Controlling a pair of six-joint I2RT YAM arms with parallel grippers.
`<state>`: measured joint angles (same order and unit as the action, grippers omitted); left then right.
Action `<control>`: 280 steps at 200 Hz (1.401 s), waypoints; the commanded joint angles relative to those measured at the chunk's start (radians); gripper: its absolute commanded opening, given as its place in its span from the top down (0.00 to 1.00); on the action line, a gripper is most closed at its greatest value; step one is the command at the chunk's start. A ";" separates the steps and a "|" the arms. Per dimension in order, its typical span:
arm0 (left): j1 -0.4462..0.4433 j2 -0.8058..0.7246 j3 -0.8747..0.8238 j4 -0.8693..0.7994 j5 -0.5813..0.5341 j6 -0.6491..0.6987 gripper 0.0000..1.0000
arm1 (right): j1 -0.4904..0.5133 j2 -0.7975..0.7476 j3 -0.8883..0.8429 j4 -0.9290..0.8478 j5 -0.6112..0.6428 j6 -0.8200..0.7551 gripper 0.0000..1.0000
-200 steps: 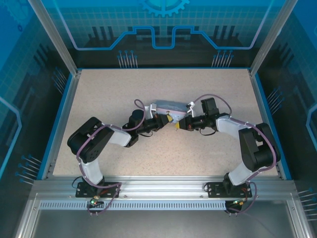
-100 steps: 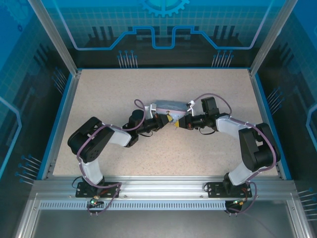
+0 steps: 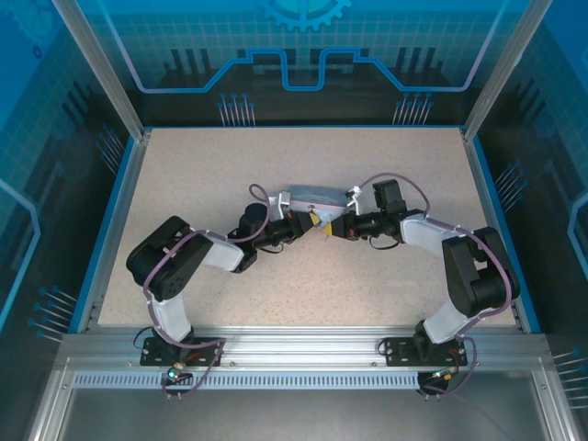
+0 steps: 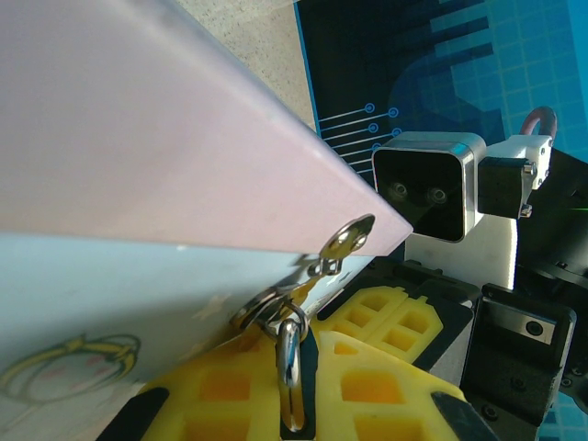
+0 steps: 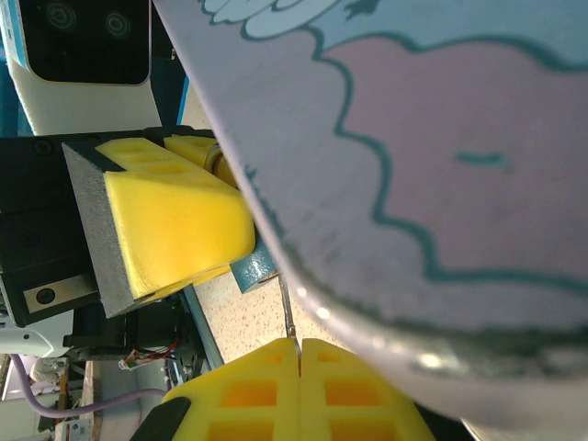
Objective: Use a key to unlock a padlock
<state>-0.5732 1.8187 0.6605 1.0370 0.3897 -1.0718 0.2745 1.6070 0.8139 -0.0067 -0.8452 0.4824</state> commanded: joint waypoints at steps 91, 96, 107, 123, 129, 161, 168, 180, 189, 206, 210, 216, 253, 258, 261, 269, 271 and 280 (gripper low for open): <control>-0.016 -0.003 0.022 0.056 0.020 0.027 1.00 | -0.012 -0.041 0.010 0.031 0.012 -0.013 1.00; -0.016 -0.004 0.021 0.058 0.020 0.026 1.00 | -0.012 -0.040 0.010 0.026 0.014 -0.014 1.00; -0.016 -0.002 0.022 0.064 0.021 0.023 1.00 | -0.012 -0.034 0.017 0.013 0.020 -0.020 1.00; -0.018 -0.003 0.026 0.067 0.024 0.022 1.00 | -0.009 -0.026 0.017 0.007 0.033 -0.025 1.00; -0.020 -0.004 0.028 0.067 0.024 0.022 1.00 | -0.008 -0.024 0.017 0.006 0.036 -0.025 1.00; -0.028 -0.008 0.033 0.060 0.026 0.020 1.00 | -0.004 -0.022 0.016 0.038 0.074 -0.005 1.00; -0.030 -0.010 0.033 0.060 0.026 0.019 1.00 | -0.004 -0.024 0.016 0.049 0.086 0.000 1.00; -0.033 -0.012 0.033 0.058 0.024 0.016 1.00 | -0.003 -0.025 0.014 0.080 0.096 0.016 1.00; -0.034 -0.013 0.031 0.061 0.022 0.014 1.00 | -0.004 -0.026 0.012 0.102 0.100 0.028 1.00; -0.040 -0.012 0.034 0.060 0.023 0.013 1.00 | -0.003 -0.018 0.013 0.139 0.096 0.053 1.00; -0.043 -0.012 0.035 0.060 0.023 0.013 1.00 | -0.002 -0.014 0.013 0.142 0.094 0.057 1.00; -0.044 -0.011 0.037 0.060 0.021 0.012 1.00 | -0.003 -0.010 0.016 0.150 0.091 0.062 1.00; -0.051 -0.002 0.040 0.067 0.007 0.005 1.00 | 0.012 0.006 0.014 0.173 0.085 0.076 1.00; -0.053 -0.001 0.042 0.071 0.005 0.003 1.00 | 0.015 0.007 0.012 0.174 0.087 0.077 1.00; -0.053 0.001 0.043 0.074 0.005 0.002 1.00 | 0.016 0.008 0.011 0.174 0.088 0.078 1.00; -0.053 0.007 0.046 0.084 0.003 -0.006 1.00 | 0.018 0.009 0.006 0.175 0.095 0.082 1.00; -0.053 0.008 0.046 0.086 0.003 -0.008 1.00 | 0.018 0.010 0.004 0.177 0.096 0.083 1.00; -0.057 0.012 0.050 0.093 0.000 -0.015 1.00 | 0.017 0.013 -0.007 0.195 0.105 0.100 1.00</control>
<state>-0.5808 1.8202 0.6670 1.0355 0.3180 -1.0756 0.2794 1.6043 0.8135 0.0765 -0.7841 0.5472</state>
